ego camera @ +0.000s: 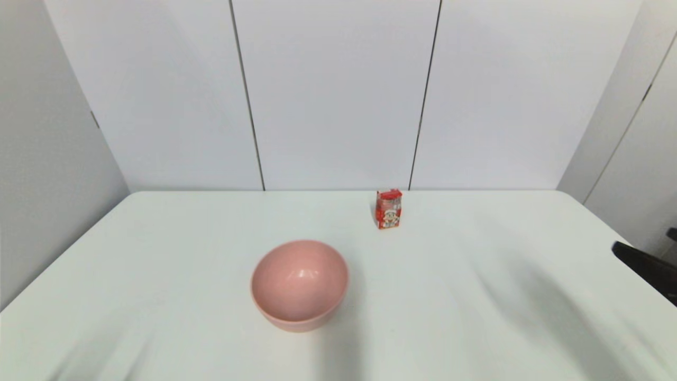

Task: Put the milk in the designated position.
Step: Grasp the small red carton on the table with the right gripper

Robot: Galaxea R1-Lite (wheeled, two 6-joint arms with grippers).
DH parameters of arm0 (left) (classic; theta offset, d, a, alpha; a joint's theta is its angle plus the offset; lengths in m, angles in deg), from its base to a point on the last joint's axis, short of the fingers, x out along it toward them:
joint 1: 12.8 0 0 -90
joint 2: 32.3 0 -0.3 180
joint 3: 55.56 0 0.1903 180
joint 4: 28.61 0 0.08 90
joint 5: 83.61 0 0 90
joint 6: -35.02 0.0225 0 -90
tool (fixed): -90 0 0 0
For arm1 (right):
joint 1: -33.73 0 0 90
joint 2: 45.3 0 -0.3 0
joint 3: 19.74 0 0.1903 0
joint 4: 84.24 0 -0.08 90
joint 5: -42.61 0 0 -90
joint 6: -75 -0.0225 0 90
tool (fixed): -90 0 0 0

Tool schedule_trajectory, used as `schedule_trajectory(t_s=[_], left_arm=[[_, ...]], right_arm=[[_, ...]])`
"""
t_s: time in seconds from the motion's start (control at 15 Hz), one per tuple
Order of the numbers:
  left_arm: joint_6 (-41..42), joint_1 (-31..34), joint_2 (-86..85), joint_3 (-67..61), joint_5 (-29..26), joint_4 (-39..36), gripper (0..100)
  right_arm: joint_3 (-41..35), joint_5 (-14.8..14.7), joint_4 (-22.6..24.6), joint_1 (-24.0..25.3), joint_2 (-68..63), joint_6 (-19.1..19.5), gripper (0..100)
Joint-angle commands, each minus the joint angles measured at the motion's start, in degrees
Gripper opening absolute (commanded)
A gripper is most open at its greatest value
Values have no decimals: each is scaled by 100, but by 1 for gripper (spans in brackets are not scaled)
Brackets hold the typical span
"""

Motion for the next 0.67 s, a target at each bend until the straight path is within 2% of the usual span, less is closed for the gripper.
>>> schedule_trajectory(t_s=[0.07,0.27,0.53,0.67], left_arm=[[-4,-2,7,0,3,-2,100],[-4,7,7,0,3,-2,100],[-4,-2,7,0,3,-2,100],[-4,7,7,0,3,-2,100]], right_arm=[[1526,351,320,390,-2825,56,100],[2185,369,311,398,-3810,82,100],[2765,351,320,601,-4952,486,100],[3020,351,320,741,-5400,521,100]])
